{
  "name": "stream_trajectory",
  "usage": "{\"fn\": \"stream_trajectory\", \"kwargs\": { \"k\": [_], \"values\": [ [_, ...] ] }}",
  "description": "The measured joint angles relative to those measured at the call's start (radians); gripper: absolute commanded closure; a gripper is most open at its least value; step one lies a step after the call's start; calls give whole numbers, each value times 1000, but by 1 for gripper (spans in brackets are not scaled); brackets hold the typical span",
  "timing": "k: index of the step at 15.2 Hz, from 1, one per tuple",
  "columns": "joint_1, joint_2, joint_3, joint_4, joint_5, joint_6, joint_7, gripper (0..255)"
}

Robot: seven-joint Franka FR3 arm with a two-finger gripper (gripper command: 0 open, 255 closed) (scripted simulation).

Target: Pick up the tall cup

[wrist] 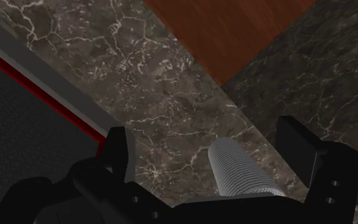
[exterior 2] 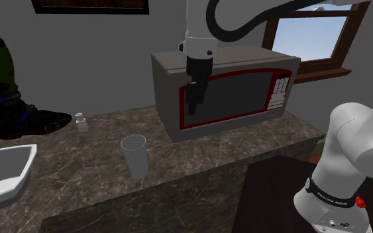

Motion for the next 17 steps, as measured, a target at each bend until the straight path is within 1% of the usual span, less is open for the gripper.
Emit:
{"fn": "stream_trajectory", "kwargs": {
  "k": [6,7,12,15,17],
  "values": [
    [16,225,29,154,0,76,42,0],
    [19,276,33,199,-2,81,50,0],
    [38,466,51,358,-15,114,92,0],
    [49,583,55,471,-26,119,111,0],
    [54,624,57,515,-30,115,118,0]
  ]
}}
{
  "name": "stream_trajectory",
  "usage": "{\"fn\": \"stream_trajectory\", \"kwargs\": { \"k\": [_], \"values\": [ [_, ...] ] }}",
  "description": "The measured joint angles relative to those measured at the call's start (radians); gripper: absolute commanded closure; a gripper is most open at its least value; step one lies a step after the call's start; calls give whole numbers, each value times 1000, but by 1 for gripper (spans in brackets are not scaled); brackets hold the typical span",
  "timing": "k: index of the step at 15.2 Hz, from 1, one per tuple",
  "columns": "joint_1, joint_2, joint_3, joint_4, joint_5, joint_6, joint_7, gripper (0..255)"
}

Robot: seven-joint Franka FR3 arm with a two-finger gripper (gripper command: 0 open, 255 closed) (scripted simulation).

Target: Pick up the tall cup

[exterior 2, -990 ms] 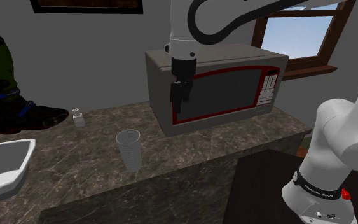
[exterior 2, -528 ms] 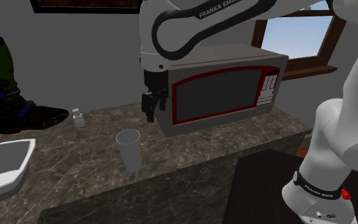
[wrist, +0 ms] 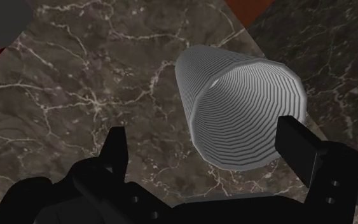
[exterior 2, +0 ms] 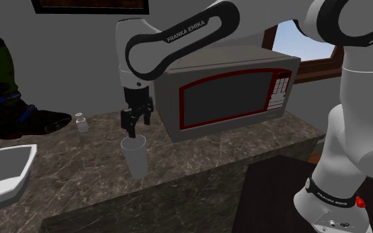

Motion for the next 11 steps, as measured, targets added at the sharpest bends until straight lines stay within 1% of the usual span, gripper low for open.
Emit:
{"fn": "stream_trajectory", "kwargs": {
  "k": [7,8,11],
  "values": [
    [1,41,-1,-30,-1,71,-4,0],
    [1,42,-1,-34,-1,76,-4,255],
    [2,42,0,-39,-1,81,-4,255]
  ]
}}
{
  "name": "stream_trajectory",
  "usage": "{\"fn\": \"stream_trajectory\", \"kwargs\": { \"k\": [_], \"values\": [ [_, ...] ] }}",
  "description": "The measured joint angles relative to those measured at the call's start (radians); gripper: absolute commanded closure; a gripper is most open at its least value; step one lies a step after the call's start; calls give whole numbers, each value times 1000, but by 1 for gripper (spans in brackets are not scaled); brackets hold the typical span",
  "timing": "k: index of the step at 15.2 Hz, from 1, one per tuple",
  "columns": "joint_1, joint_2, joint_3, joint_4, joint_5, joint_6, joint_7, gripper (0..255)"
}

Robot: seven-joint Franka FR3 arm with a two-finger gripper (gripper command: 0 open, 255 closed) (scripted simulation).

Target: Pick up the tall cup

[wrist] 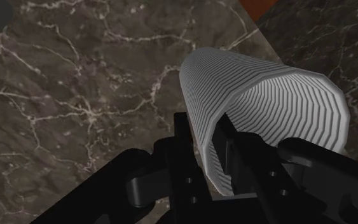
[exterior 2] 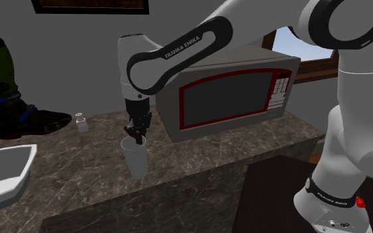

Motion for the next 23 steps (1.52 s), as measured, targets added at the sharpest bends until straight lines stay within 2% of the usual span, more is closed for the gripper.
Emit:
{"fn": "stream_trajectory", "kwargs": {
  "k": [9,23],
  "values": [
    [1,-4,0,10,0,-14,2,255],
    [0,-55,1,120,-1,-174,15,255]
  ]
}}
